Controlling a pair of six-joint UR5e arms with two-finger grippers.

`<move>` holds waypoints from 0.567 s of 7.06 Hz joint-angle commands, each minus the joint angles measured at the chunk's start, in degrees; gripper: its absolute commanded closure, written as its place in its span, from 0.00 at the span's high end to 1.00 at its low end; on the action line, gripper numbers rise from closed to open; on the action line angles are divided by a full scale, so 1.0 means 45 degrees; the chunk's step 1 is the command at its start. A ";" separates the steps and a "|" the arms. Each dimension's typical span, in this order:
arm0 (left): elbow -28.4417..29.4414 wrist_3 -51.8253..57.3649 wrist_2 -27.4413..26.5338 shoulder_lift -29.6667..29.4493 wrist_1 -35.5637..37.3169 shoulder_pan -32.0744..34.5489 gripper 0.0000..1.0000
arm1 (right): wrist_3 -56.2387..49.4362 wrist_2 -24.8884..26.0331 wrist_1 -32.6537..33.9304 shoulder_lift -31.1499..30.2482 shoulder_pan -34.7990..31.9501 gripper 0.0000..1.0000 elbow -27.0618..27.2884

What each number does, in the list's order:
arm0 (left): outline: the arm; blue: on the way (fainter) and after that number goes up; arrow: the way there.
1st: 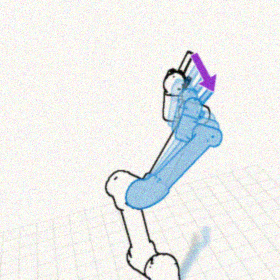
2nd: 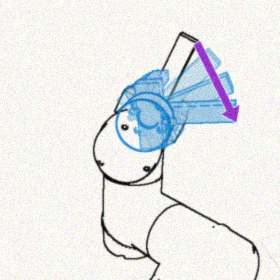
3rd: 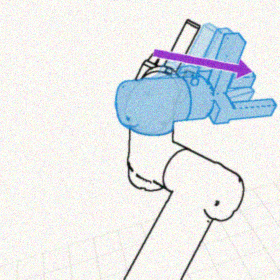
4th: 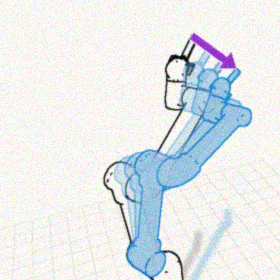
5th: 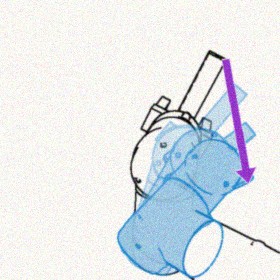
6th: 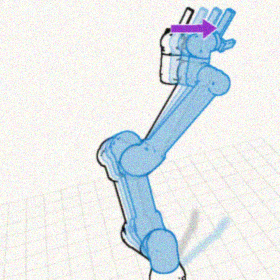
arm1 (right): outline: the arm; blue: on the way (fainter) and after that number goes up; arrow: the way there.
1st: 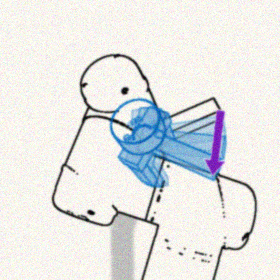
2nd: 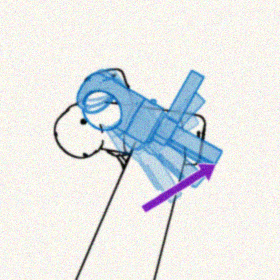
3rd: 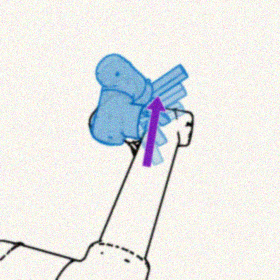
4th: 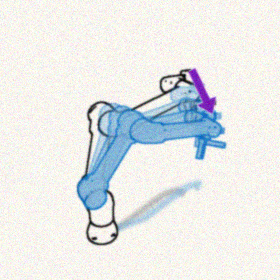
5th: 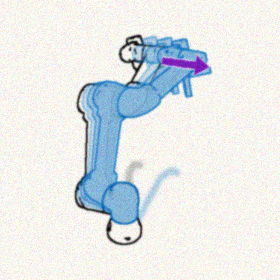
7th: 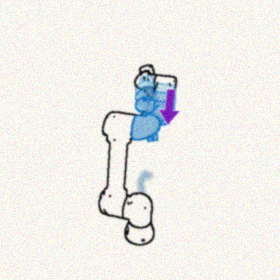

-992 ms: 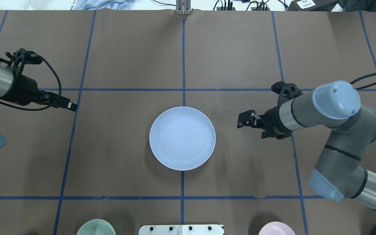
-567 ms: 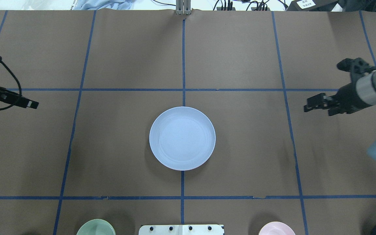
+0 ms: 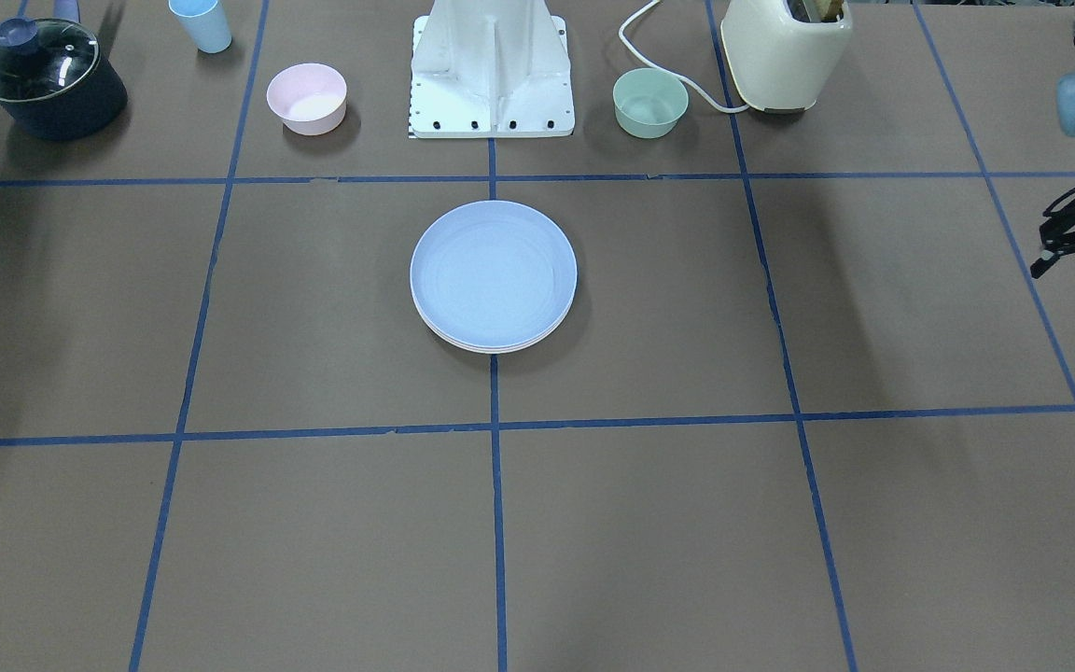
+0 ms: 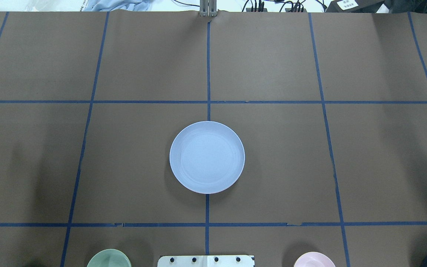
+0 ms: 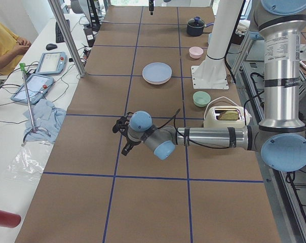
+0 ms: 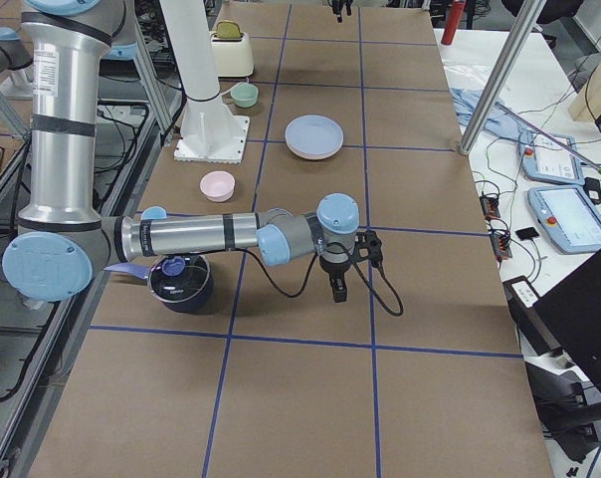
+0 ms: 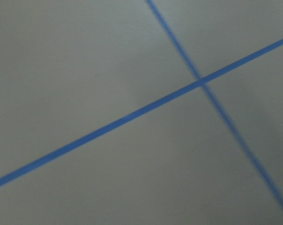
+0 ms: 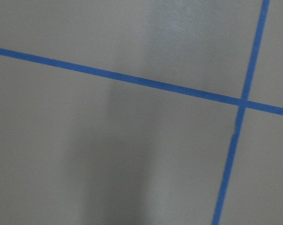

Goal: Stack three plates with pink and blue

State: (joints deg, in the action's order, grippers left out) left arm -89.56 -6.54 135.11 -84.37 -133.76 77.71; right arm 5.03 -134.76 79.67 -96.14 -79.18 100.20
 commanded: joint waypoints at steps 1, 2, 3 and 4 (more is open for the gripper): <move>0.0564 0.0692 0.0014 0.0095 0.0018 0.0738 0.99 | -0.1723 -0.0151 0.0870 -0.0179 -0.1016 1.00 -0.0429; 0.0604 0.0596 -0.0024 0.0076 0.0134 0.0719 0.99 | -0.1704 -0.0403 0.0927 -0.0083 -0.1019 1.00 -0.0412; 0.0566 0.0595 -0.0005 -0.0021 0.0329 0.0738 0.99 | -0.1703 -0.0560 0.0908 -0.0062 -0.1019 1.00 -0.0412; 0.0546 0.0595 -0.0005 -0.0138 0.0601 0.0738 0.99 | -0.1568 -0.0562 0.0850 -0.0024 -0.0999 1.00 -0.0451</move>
State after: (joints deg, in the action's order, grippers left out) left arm -87.04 -3.85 135.08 -84.46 -132.31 80.97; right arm -2.40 -136.91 83.66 -96.43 -83.65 98.35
